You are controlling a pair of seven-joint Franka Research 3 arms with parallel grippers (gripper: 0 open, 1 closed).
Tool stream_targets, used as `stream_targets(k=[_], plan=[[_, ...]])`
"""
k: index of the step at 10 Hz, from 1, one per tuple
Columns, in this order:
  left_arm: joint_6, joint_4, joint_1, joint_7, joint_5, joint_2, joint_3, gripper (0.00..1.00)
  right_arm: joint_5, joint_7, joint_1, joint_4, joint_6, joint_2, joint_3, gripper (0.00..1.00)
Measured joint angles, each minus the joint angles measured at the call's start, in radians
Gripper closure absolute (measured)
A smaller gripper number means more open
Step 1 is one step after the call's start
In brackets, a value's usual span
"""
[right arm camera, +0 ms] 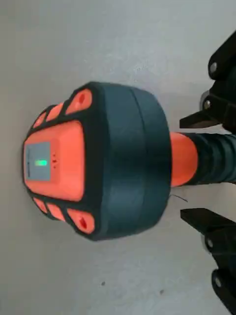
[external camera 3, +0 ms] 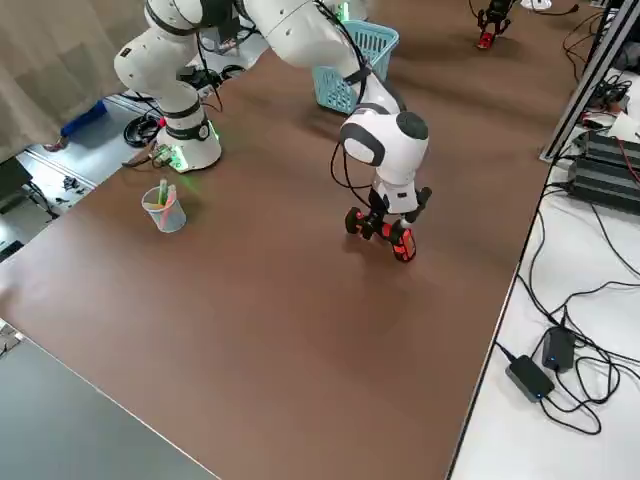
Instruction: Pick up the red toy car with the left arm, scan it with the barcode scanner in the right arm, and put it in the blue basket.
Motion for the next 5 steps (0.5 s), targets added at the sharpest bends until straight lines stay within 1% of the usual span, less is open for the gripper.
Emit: stream_targets(k=[3,5], plan=[[-0.002,0.006,-0.005,-0.011,0.0,-0.008,-0.007,0.51,0.0,0.0,0.003,0.0,-0.024,0.0,0.0,0.38],[-0.037,0.016,-0.012,-0.027,0.0,-0.044,-0.027,0.51,0.0,0.0,0.003,0.0,-0.029,0.0,0.0,0.38]])
